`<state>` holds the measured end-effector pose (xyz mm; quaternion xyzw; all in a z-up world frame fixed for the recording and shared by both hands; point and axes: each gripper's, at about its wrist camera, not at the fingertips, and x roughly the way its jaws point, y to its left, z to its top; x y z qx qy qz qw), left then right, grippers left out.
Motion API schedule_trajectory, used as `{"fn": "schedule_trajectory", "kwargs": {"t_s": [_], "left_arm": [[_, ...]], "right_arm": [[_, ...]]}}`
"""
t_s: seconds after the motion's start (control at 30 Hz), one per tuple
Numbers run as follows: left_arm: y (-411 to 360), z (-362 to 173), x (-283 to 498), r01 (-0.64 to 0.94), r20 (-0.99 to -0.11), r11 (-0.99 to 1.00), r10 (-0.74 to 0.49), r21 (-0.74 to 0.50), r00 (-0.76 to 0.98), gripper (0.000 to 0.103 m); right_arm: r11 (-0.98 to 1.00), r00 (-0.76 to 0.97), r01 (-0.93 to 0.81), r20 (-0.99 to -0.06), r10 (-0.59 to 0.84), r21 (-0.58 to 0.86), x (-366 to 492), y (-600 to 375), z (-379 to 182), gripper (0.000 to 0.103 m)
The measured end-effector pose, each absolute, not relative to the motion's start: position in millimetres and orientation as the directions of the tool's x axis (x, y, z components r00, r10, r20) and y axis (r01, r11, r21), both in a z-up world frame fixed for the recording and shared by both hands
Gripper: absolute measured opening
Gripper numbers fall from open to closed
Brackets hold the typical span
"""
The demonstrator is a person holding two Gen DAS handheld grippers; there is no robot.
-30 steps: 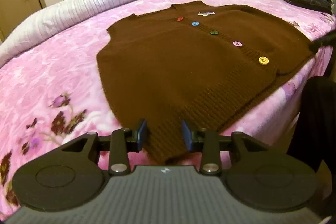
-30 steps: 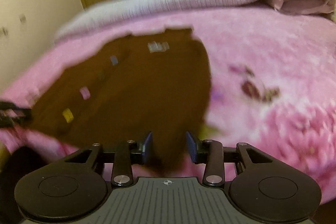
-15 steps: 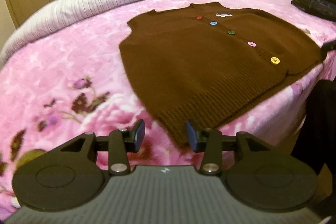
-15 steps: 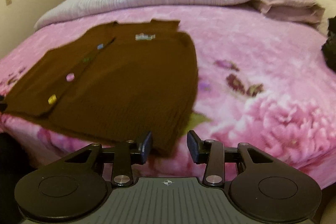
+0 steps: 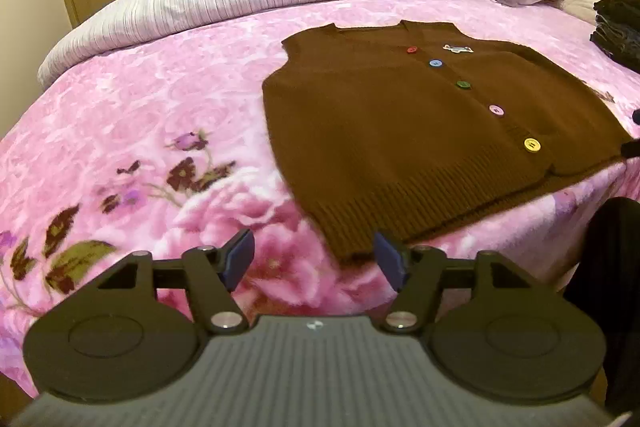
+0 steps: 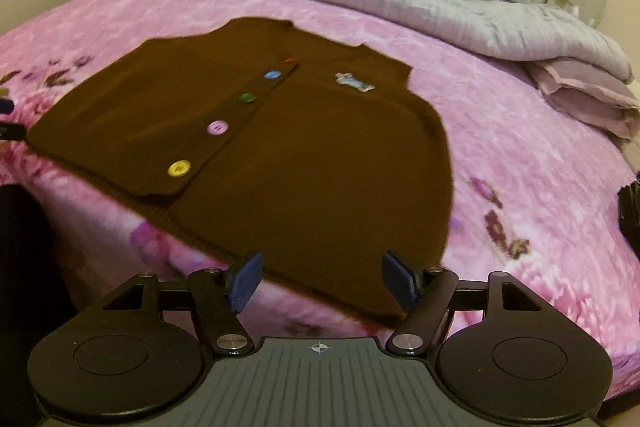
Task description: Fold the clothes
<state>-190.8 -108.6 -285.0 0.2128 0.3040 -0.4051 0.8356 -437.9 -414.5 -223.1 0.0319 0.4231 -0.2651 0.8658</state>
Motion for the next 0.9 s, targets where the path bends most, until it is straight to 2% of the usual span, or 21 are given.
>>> {"fn": "schedule_trajectory", "kwargs": {"t_s": [0.23, 0.9], "left_arm": [[-108.5, -288.8, -195.0, 0.808, -0.693, 0.58, -0.54, 0.105, 0.478, 0.067], [-112.2, -293.6, -197.2, 0.81, -0.697, 0.578, -0.542, 0.098, 0.47, 0.07]], "right_arm": [[0.865, 0.456, 0.487, -0.808, -0.374, -0.126, -429.4, -409.7, -237.5, 0.071], [0.867, 0.448, 0.486, -0.82, -0.355, -0.109, -421.5, -407.5, -242.9, 0.071]]}}
